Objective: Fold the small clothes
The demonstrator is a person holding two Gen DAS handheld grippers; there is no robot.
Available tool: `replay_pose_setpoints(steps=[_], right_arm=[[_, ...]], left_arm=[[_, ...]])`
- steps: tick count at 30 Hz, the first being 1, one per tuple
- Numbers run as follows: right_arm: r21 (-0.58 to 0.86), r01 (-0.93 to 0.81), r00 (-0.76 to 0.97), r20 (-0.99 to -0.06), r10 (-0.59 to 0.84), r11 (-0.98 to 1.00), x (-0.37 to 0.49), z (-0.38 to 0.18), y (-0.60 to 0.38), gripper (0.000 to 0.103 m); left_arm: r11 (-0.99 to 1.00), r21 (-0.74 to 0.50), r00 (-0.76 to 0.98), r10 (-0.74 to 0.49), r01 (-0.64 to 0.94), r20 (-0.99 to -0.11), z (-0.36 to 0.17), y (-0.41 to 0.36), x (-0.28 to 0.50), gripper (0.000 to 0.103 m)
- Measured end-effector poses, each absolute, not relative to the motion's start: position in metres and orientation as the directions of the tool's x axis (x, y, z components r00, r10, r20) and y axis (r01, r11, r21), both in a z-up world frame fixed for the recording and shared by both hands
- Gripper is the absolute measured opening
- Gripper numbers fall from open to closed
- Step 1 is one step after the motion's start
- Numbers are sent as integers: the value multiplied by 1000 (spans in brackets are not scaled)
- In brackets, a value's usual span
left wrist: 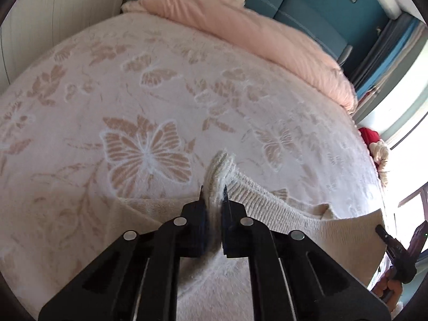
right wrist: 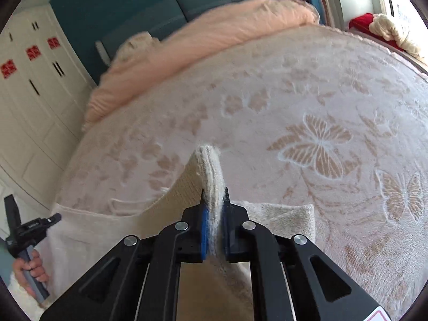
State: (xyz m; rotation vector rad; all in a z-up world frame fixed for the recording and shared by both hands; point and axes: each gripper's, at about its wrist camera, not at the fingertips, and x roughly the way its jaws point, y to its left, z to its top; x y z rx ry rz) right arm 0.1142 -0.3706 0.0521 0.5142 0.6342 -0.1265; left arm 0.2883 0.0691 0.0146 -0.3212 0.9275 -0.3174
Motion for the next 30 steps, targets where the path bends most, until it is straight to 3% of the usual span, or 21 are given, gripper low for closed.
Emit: replay_pose_setpoints(steps=[3,5,9,14,19,23,26,28,30], right_arm=[[488,127,908,-407,96,864,46,118,-363,8],[461,53,941,-321,111,886,2,155,-355,8],[377,15,954,-283,100,926,-50,206,-344,7],[333,65,933,-354,61,941,-3,187,-349,7],[372,332,764,-645,-16,867,131,47,-400,7],[274,468,548,-835,-34,840,184,-52,-408,8],[281,481,583,-810,-64,830,171,-42,-398,14],[271,461,635,-766,-101,845,147,-13,-385,17],[267,417,659,-747,-87,869,128,0,-368,23]], left_arm=[[880,-442,639,-441,171,-630,68,95,232,7],[852,-491,674,-471,180,-569,100,118,192,7],[808,-572,701,-490,142,-519,141,161,130,7],[867,-484,693,-422,119,-585,145,151,144,7],[939,-340,603,-299,48,-740,63,94,252,8],[987,-158,497,-156,38,-854,-23,46,316,8],[995,-94,442,-92,17,-892,-59,34,327,11],[995,-92,471,-98,37,-876,-55,33,318,12],[996,-51,486,-82,78,-870,-49,30,308,20]])
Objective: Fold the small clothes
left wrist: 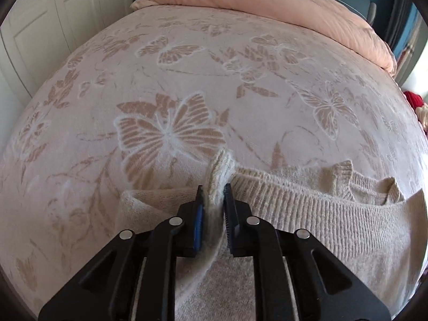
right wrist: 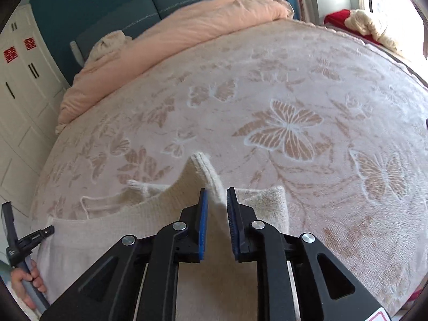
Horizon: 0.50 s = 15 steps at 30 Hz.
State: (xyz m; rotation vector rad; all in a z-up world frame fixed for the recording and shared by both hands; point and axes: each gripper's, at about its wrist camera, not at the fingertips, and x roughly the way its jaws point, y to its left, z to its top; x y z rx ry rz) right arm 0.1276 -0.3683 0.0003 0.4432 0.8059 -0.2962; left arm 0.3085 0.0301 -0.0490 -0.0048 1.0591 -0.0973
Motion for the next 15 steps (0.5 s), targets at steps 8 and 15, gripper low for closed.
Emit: replay_pose_setpoints(steps=[8,15], right_arm=[[202,419,540,-840,-64,885,120,-29,-336,28],[288,259,594,-800,83,922,149,13,-260,27]], left_arm=[[997,-27,446,-56,71,-893,-19,26,265,36],[993,40,485,-20,112,-874,20,15,222,42]])
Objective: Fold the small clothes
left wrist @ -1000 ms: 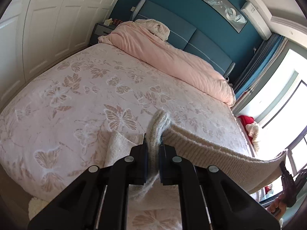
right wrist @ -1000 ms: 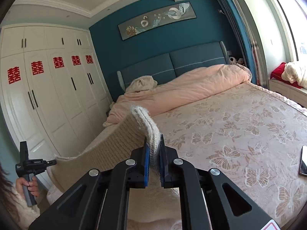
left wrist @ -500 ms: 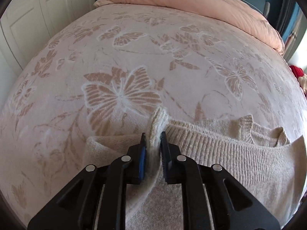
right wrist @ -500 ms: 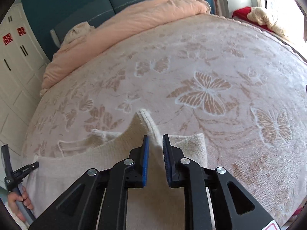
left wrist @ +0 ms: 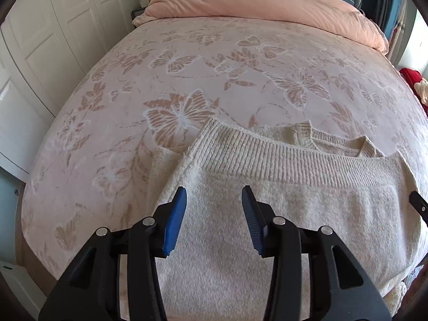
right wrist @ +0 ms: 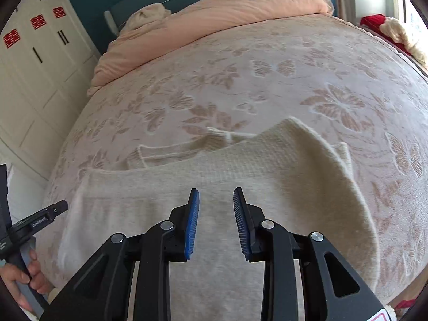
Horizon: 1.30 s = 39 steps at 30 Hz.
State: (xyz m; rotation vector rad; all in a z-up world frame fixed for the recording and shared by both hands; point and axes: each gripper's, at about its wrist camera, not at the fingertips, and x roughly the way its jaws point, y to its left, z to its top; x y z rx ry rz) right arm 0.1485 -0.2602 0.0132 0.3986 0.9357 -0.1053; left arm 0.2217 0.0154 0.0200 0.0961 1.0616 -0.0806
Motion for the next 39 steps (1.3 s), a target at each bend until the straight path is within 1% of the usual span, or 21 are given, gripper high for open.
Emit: replay_pose_setpoints(steps=[1,2,4,5,6,13,14,15,20,24,25,26,27,28,29,30,31,32,33,36,39], right_arm=[[290,239,590,-801,99,927,154,13,-249,27],[301,218,584,-803,123,928,160,12,-238,25],[344,180,566,-802,189,922,172,7,-218,18],[360,167,550,-806,216,918,179,4,-207,11],[370,155,537,-810,237,916,185,2,-198,7],[300,150,422,-881,213,942,224,-29,-158,6],[288,152,403,-891,206,946,229,-36,-156,6],[273,158,381,-903,196,949,234,-45,-152,6],[264,193,354,-917,184,945,253,-71,-148,2],[239,178,357,-920,163,955,255,-75,-142,1],[227,166,362,-919,155,960,255,-76,-141,1],[223,159,367,-918,152,962,254,-75,-141,1],[226,157,371,-916,154,961,253,-75,-141,1],[233,156,374,-914,160,960,252,-76,-142,1],[240,155,375,-912,168,958,253,-76,-143,1],[247,154,375,-910,175,957,252,-76,-144,1],[254,152,375,-909,182,955,252,-76,-146,1],[261,151,374,-908,189,953,252,-75,-147,1],[269,150,374,-906,197,951,253,-75,-147,1],[317,151,379,-893,241,936,251,-74,-153,2],[423,182,419,-850,319,888,239,-60,-172,3]], left_arm=[[993,37,486,-22,112,-874,23,16,217,43],[993,39,482,-19,109,-876,25,16,212,47],[994,36,480,-17,102,-877,27,21,204,49],[994,41,479,-11,98,-878,27,24,200,49],[994,44,477,-8,97,-879,27,27,198,49],[997,35,443,4,62,-897,17,60,186,49],[999,23,435,-1,49,-901,14,67,184,51],[1000,-1,425,-13,28,-905,11,77,182,57],[973,-181,358,-120,-141,-926,-22,137,158,67],[861,-415,349,-307,-295,-885,-59,168,144,79],[831,-454,361,-336,-321,-870,-66,169,144,81],[820,-468,386,-335,-330,-859,-67,168,145,85],[819,-476,410,-333,-320,-849,-66,163,147,85],[824,-482,420,-341,-296,-841,-64,157,150,83],[829,-492,413,-363,-267,-835,-64,149,155,57],[823,-514,384,-405,-242,-830,-65,142,161,35],[819,-517,362,-416,-250,-834,-64,138,164,32],[814,-525,371,-421,-249,-828,-58,135,166,24],[813,-534,388,-426,-231,-817,-48,132,167,22],[825,-551,463,-443,-126,-768,1,111,166,20],[850,-524,524,-472,56,-709,66,61,158,20]])
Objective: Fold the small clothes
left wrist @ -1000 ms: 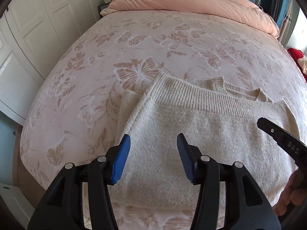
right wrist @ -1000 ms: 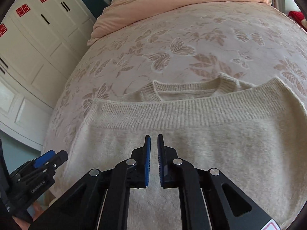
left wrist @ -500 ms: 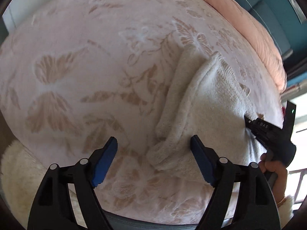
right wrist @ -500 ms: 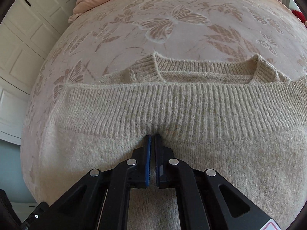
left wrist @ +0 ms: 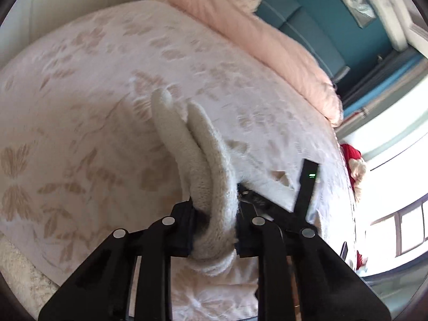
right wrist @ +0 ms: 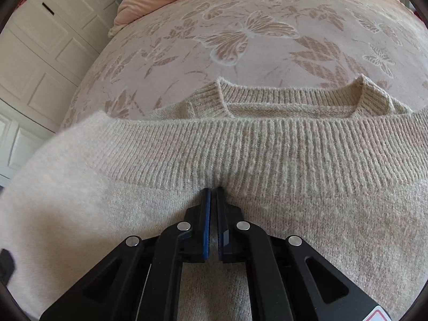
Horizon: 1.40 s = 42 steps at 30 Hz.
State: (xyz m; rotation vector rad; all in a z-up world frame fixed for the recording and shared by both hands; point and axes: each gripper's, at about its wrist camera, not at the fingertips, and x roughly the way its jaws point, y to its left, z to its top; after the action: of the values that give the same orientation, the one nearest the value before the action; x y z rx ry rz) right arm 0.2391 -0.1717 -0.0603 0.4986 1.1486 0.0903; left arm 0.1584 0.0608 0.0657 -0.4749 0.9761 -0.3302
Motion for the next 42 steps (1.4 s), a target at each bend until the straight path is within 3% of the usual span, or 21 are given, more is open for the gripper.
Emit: replay_pose_setpoints(steps=[4,6,8,12,13,15,17,21,26,29,31,33,34,36,39,42], right_arm=[[516,219,576,-753,317,828,175,-16,-232,13],[534,258,623,-729,283,805,130,-5,-273,25],[523,320,639,-735,228,789,83,-4,-313,31],[490,472,618,-777,121,732,4,-8,-385,32],[493,503,618,-779,103,710,-14,-7,-397,33],[500,526,627,-774,84,688,-39,-4,-410,42],[513,516,646,-759,82,686,-49,0,-410,52],[587,419,667,-717,204,692,-26,-5,-385,71],[660,366,584,-712,390,656,29,-33,-341,75],[649,363,563,-725,397,668,45,-34,-325,75],[629,365,551,-740,385,687,50,-32,-320,75],[609,357,546,-751,371,708,59,-34,-316,74],[591,349,542,-760,358,727,64,-34,-314,70],[535,339,527,-789,315,773,72,-33,-311,28],[515,257,598,-750,284,818,76,1,-308,21],[539,139,726,-626,285,830,64,60,-313,19]], left_arm=[[832,-453,522,-554,320,-649,129,-31,133,20],[805,-430,484,-591,409,-645,137,-76,115,20],[786,-405,434,-603,467,-670,126,-121,100,21],[797,-309,368,-534,519,-761,67,-178,65,34],[791,-313,350,-536,525,-768,55,-178,55,35],[786,-321,322,-535,528,-781,35,-165,36,55],[822,-269,352,-478,503,-804,21,-145,21,68],[883,-198,369,-369,424,-853,-1,-97,18,78],[908,-66,380,-238,415,-894,-29,-84,29,82],[912,-11,414,-197,411,-888,-33,-80,34,79],[918,-50,387,-215,392,-897,-35,-76,41,74],[923,-84,356,-227,376,-906,-36,-74,46,60],[923,-91,346,-230,373,-910,-37,-74,47,56],[920,-101,321,-232,378,-918,-40,-76,48,29],[927,-94,309,-215,363,-926,-39,-75,48,19],[926,-108,294,-223,362,-929,-37,-75,49,14]])
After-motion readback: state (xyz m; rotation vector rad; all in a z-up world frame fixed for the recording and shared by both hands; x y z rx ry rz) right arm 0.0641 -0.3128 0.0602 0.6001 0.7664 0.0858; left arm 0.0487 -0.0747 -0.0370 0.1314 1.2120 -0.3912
